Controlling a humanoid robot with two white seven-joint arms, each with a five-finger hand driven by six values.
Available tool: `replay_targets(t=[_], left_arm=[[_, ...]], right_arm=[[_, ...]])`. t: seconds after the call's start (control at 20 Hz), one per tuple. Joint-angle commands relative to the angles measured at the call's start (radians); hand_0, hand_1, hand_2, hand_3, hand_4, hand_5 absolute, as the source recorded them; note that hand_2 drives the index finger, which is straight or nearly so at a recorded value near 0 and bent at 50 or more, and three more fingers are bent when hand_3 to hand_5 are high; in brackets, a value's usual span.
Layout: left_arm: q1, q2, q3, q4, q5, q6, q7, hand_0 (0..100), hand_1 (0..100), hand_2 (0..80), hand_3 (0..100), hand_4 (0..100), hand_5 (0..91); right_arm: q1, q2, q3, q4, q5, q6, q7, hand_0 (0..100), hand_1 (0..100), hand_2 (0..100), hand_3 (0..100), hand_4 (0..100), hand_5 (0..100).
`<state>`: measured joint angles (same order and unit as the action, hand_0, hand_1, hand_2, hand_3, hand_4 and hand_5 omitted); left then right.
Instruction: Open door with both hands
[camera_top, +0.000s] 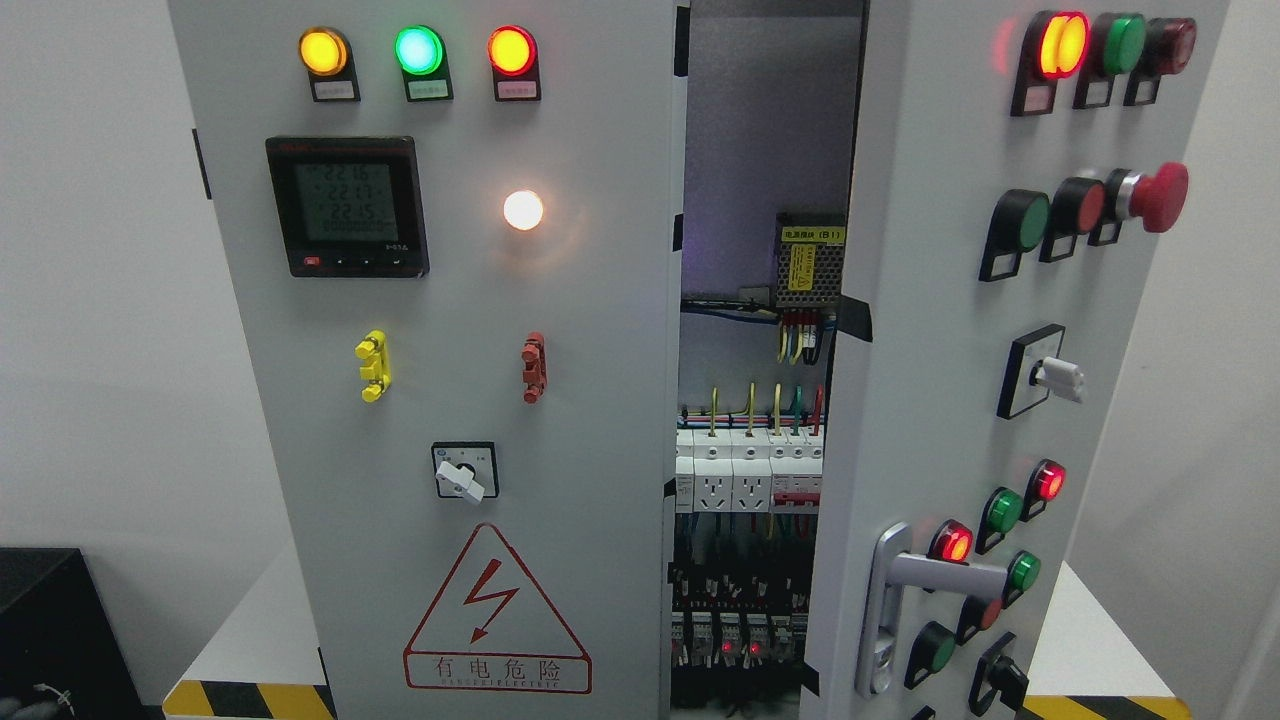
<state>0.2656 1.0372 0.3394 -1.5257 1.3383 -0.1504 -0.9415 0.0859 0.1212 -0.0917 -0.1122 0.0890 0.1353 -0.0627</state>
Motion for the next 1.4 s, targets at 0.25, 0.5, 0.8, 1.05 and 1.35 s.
replay_targets(t=[0.25,0.5,0.8,1.05,1.35], left_arm=[[-0.808,0.279,-0.745,-0.228,0.051,0.1,0.001,0,0,0.0,0,0,0.0],[-1.361,0.207,-1.381,-0.226,0.079,0.103,0.023,0,0,0.0,0,0,0.0],[-1.842,0.037,-1.833,-0.209,0.275,0.135,0.065,0,0,0.0,0,0,0.0],[-1.974,-0.16,-2.007,-0.097,0.473,0.141,0.231,0,0,0.0,0,0,0.0],[-1.964,-0.342,-2.024,-0.05,0.498,0.141,0.291,0,0,0.0,0,0,0.0]], right_arm=[[0.0,0.0,0.0,0.0,0.0,0.0,0.0,0,0,0,0,0,0],[-0.001,0.0,0.0,0.0,0.0,0.0,0.0,0,0,0,0,0,0],[0.0,0.0,0.0,0.0,0.0,0.0,0.0,0,0,0,0,0,0],[0.0,0.0,0.0,0.0,0.0,0.0,0.0,0,0,0,0,0,0],[0.0,0.0,0.001,-0.001,0.0,0.0,0.0,0,0,0,0,0,0]])
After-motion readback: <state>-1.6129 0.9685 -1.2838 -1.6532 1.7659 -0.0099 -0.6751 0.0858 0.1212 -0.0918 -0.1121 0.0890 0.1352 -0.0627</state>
